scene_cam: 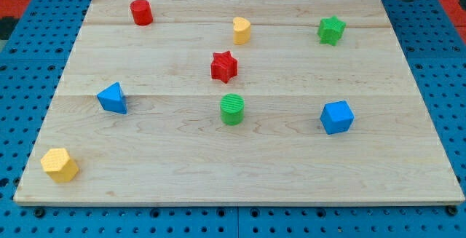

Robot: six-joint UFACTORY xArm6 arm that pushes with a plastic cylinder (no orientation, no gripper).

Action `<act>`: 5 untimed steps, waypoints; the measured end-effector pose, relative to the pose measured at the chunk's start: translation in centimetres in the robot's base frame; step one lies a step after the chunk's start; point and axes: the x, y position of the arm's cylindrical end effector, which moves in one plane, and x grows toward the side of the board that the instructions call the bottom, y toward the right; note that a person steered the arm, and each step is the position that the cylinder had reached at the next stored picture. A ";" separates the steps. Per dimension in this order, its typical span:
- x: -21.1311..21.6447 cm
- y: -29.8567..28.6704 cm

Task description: Push the yellow heart into red star

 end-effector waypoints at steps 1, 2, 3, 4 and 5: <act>0.2 0.0; 3.8 -2.9; 5.7 -9.7; 1.5 -18.4; 3.9 -25.8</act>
